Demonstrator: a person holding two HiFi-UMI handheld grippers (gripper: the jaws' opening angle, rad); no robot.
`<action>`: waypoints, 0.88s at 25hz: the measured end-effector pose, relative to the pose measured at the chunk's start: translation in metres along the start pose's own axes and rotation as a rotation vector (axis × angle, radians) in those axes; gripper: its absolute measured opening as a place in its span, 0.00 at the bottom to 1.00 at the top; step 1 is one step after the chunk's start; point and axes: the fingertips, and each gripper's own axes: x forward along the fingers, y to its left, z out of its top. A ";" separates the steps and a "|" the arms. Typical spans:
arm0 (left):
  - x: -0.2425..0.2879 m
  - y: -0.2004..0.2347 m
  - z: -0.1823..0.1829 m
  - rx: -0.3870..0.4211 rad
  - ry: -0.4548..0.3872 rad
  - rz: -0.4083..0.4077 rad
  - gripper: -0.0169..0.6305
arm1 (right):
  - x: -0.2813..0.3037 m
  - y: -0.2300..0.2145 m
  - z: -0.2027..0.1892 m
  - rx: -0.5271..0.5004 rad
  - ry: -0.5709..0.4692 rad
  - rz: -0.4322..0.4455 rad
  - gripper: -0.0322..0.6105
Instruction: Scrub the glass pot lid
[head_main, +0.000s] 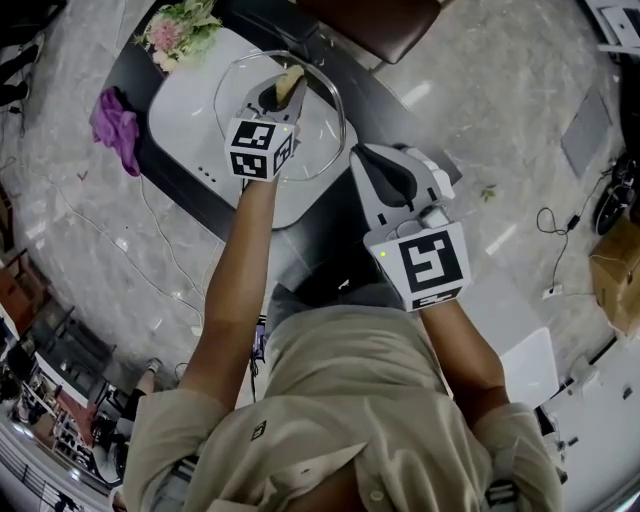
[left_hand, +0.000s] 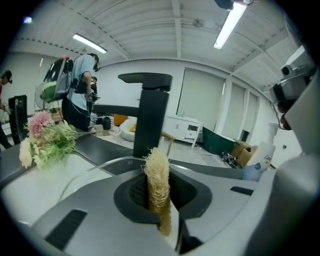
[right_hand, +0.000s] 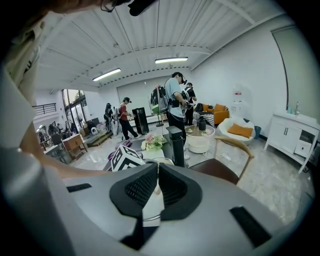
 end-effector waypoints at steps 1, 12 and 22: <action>0.001 -0.015 -0.003 -0.011 0.005 -0.042 0.10 | 0.000 0.000 0.001 -0.005 -0.006 0.001 0.09; -0.013 -0.089 -0.036 -0.070 0.062 -0.204 0.10 | 0.008 0.012 0.000 0.004 0.005 0.015 0.09; -0.011 -0.070 -0.028 -0.049 0.051 -0.184 0.10 | 0.006 0.010 -0.002 -0.004 0.013 0.014 0.09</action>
